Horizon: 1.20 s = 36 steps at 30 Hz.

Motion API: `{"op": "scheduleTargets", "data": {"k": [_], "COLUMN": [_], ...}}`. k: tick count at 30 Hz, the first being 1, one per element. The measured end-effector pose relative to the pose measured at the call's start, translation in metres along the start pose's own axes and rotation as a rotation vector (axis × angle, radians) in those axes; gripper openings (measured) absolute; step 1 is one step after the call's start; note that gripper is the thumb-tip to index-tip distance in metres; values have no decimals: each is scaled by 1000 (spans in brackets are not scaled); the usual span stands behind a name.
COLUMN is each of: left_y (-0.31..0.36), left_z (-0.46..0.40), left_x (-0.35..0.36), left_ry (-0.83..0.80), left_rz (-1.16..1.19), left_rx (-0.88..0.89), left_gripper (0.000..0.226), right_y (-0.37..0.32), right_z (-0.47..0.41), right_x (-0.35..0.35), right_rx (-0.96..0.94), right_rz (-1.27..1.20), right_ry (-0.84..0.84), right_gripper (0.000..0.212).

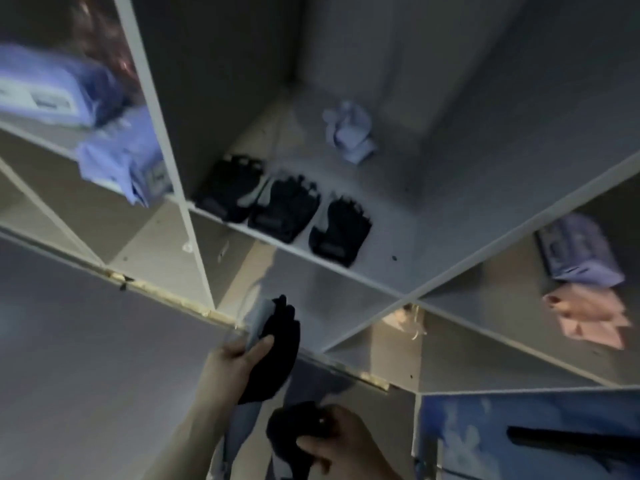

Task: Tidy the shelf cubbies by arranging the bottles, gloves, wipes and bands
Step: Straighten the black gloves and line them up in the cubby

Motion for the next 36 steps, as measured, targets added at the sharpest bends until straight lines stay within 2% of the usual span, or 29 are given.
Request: {"op": "scheduleTargets", "data": {"k": [1, 2, 4, 7, 10, 15, 21, 24, 28, 32, 36], "left_y": [24, 47, 93, 164, 226, 306, 327, 329, 337, 346, 348], "left_z": [8, 15, 24, 36, 43, 33, 53, 56, 50, 50, 57], "left_x": [9, 19, 32, 44, 46, 47, 73, 76, 74, 75, 89], "left_ry": [-47, -103, -159, -201, -241, -287, -489, -486, -435, -439, -519], "left_rz": [-18, -34, -40, -54, -33, 19, 103, 138, 127, 113, 98], "left_rx": [10, 24, 72, 189, 282, 414, 319, 308, 355, 394, 320], "left_gripper": [31, 35, 38, 38, 28, 17, 11, 10, 10, 14, 19], "right_y": [-23, -45, -87, -148, -193, -262, -303, -309, -306, -312, -325], "right_z": [20, 37, 64, 97, 115, 139, 142, 139, 134, 135, 139], "right_x": [-4, -12, -34, -59, -78, -94, -107, -109, -120, -133, -148], "right_rx": [-56, -101, -211, -321, -412, -624, -747, -722, -621, -640, -786], "right_rz": [-13, -10, -74, -266, -471, -763, -793, -848, -980, -1069, -1093], "right_ry": [-2, 37, 203, 407, 595, 602, 562, 487, 532, 539, 576], "right_gripper": [22, 18, 19, 7, 6, 32, 41, 44, 56, 42, 46]}}
Point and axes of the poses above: each hand's wrist, its own z-axis away from the middle knuckle, its own x-axis out of the palm, y = z × x, the point moved 7 cm from there along -z, towards the middle knuckle, and after that the axes turned 13 degrees about z, right-handed, at the moved point
